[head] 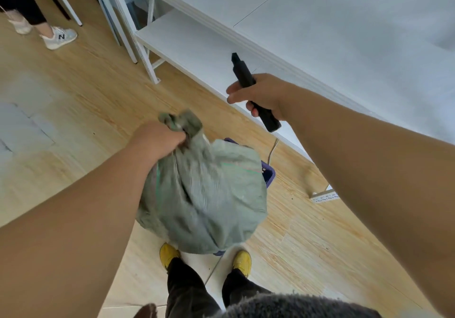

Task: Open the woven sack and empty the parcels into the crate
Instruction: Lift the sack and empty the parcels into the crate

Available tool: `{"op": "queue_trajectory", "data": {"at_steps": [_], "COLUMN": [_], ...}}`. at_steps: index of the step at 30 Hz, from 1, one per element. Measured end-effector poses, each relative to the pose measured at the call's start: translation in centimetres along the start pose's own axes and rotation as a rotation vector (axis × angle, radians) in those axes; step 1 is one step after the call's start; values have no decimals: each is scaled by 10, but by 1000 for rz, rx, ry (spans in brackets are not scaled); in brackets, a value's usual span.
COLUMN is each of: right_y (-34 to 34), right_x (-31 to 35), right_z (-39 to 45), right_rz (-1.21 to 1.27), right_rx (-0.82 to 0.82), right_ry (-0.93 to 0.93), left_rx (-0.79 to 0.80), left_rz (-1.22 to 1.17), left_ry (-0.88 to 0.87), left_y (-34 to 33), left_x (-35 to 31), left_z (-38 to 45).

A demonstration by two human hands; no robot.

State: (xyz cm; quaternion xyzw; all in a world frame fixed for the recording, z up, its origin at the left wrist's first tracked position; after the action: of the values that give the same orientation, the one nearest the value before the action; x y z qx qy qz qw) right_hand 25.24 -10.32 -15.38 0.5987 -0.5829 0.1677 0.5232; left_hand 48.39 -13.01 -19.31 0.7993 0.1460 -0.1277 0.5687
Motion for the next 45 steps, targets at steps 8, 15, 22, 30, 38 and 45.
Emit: {"op": "queue_trajectory", "data": {"at_steps": [8,15,22,30,38,45], "right_y": [-24,-57,-81,-56,-52,-46], "right_x": [-20,-54,-88,-25,-10,-34], "right_z": [-13,-37,-52,-45,-53,-68], "right_rz": [21,-236,-61,185,110,259], "right_rx": [76,137,12,46,115,180], "right_ry": [-14,8,-167,-61,-9,-91], "left_rx": [30,12,-123,-73,-359,-330], "left_rz": [-94,-337,-556,-647,-282,-245], "left_ry": [-165,-141,-44,-145,-211,-115], "left_y": [5,11,16,40,62,63], "left_x": [-45,-46,-28,-51,-52,-36], "left_z": [-7,-16,-14,-25,-25,-28]}}
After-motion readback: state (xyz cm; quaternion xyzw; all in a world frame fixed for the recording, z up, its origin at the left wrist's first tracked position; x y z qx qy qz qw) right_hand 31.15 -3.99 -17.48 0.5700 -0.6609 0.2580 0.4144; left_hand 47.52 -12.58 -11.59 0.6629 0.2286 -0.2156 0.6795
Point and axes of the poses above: each hand's wrist, its own z-axis towards the middle knuckle, its own y-axis out of the back of the hand, x = y × z, the point moved 9 cm from there along z, towards the middle knuckle, and after that the axes turned 15 degrees about -x, right-handed, at the moved point
